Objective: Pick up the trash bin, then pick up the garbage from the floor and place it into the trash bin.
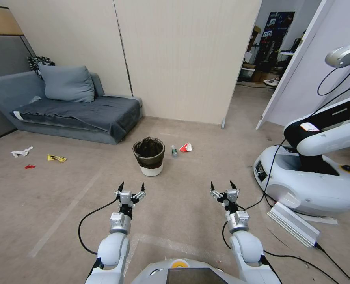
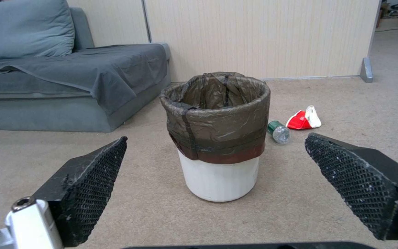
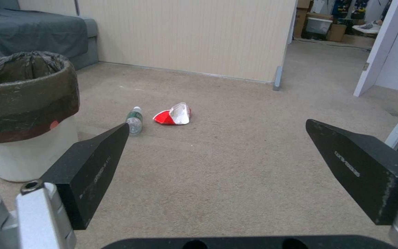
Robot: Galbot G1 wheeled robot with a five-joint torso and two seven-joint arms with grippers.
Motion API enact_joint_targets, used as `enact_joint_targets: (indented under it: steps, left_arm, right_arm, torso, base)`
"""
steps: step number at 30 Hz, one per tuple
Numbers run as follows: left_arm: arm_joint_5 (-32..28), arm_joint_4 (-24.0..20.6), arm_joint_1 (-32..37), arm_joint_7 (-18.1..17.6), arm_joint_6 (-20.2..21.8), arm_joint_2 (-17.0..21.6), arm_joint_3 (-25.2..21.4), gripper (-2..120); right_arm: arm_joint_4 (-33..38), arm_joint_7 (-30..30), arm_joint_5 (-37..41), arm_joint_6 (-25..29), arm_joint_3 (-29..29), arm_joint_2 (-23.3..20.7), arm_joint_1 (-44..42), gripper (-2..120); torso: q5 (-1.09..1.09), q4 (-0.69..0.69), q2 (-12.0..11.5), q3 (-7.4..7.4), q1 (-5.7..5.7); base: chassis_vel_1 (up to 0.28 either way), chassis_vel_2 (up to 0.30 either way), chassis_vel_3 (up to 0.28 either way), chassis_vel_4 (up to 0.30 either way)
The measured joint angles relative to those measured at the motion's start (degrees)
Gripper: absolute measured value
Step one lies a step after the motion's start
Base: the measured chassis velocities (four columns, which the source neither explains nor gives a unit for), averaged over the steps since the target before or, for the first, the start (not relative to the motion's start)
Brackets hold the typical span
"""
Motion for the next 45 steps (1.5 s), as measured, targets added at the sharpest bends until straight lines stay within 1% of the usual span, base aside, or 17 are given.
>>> enact_joint_targets:
  steps: [12,17,20,21,22,23,24,25,26,28,29,30,32,33,36,45]
  left_arm:
    - [0.0,0.0,0.0,0.0,0.0,0.0,0.0,100]
    - [0.0,-0.97,0.66,-0.09,0.61,0.03,-0.2,100]
    - [0.37,-5.98,3.92,-0.87,4.02,0.29,-1.39,100]
    - [0.6,-8.37,5.46,-1.25,5.63,0.42,-1.93,100]
    - [0.6,-8.37,5.46,-1.25,5.63,0.42,-1.93,100]
    - [0.75,-9.97,6.5,-1.52,6.75,0.51,-2.31,100]
    - [0.98,-12.4,8.08,-1.91,8.43,0.63,-2.88,100]
    - [1.12,-14.0,9.1,-2.16,9.52,0.7,-3.23,100]
    - [1.12,-14.0,9.1,-2.16,9.52,0.7,-3.23,100]
    - [1.53,-18.23,11.84,-2.81,12.45,0.94,-4.25,100]
    - [1.74,-20.63,13.41,-3.17,14.03,1.05,-4.77,100]
    - [1.74,-20.63,13.41,-3.17,14.03,1.05,-4.77,100]
    - [1.96,-22.97,14.93,-3.54,15.66,1.2,-5.33,100]
    - [1.97,-23.15,15.18,-3.41,16.1,1.56,-5.55,100]
    - [1.97,-23.15,15.18,-3.19,16.19,1.67,-5.64,100]
    - [2.17,-22.55,14.96,-2.51,16.17,1.56,-5.69,100]
  right_arm:
    - [0.0,0.0,0.0,0.0,0.0,0.0,0.0,100]
    - [1.18,0.24,-0.26,-0.09,0.33,0.48,-0.89,100]
    - [7.24,2.11,-1.91,-0.87,2.13,3.11,-5.27,100]
    - [10.09,3.02,-2.7,-1.24,2.93,4.36,-7.38,100]
    - [10.09,3.02,-2.7,-1.24,2.93,4.36,-7.38,100]
    - [11.71,3.54,-3.14,-1.46,3.44,5.08,-8.59,100]
    - [13.62,4.13,-3.67,-1.69,4.04,5.9,-9.95,100]
    - [14.13,4.3,-3.83,-1.77,4.16,6.11,-10.32,100]
    - [14.13,4.3,-3.83,-1.77,4.16,6.11,-10.32,100]
    - [14.54,4.46,-4.0,-1.86,4.27,6.28,-10.65,100]
    - [14.58,4.47,-4.02,-1.87,4.28,6.33,-10.68,100]
    - [14.58,4.47,-4.02,-1.87,4.28,6.33,-10.68,100]
    - [14.58,4.48,-4.02,-1.89,4.28,6.33,-10.67,100]
    - [14.6,4.48,-4.02,-1.91,4.3,6.32,-10.73,100]
    - [14.62,4.48,-4.03,-2.09,4.31,6.32,-10.8,100]
    - [14.08,3.94,-4.03,-3.21,4.24,6.27,-10.57,100]
  torso:
    - [0.0,0.0,0.0,0.0,0.0]
    - [0.0,0.01,-0.01,0.0,0.0]
    - [0.0,0.0,0.0,0.0,0.0]
    - [-0.01,0.0,0.0,0.0,0.0]
    - [-0.01,0.0,0.0,0.0,0.0]
    - [-0.01,0.0,0.0,0.0,0.0]
    - [-0.03,-0.04,0.0,-0.01,-0.01]
    - [-0.03,-0.02,0.0,-0.01,-0.01]
    - [-0.03,-0.02,0.0,-0.01,-0.01]
    - [0.01,0.02,0.0,0.0,-0.01]
    - [-0.01,0.01,0.0,-0.01,0.0]
    - [-0.01,0.01,0.0,-0.01,0.0]
    - [0.03,0.02,0.0,-0.01,-0.01]
    - [-0.02,0.01,0.0,0.0,-0.01]
    - [0.01,-0.01,0.0,0.0,-0.01]
    - [-0.01,-0.01,0.0,0.0,-0.01]
  base:
    - [0.0,0.0,0.0,0.0]
    - [0.0,0.0,0.0,0.0]
    - [0.0,0.0,0.0,0.0]
    - [0.0,0.0,0.0,0.0]
    - [0.0,0.0,0.0,0.0]
    - [0.0,0.0,0.0,0.0]
    - [0.0,0.0,0.0,0.0]
    - [0.0,0.0,0.0,0.0]
    - [0.0,0.0,0.0,0.0]
    - [0.0,0.0,0.0,0.0]
    - [0.0,0.0,0.0,0.0]
    - [0.0,0.0,0.0,0.0]
    - [0.0,0.0,0.0,0.0]
    - [0.0,0.0,0.0,0.0]
    - [0.0,0.0,0.0,0.0]
    - [0.0,0.0,0.0,0.0]
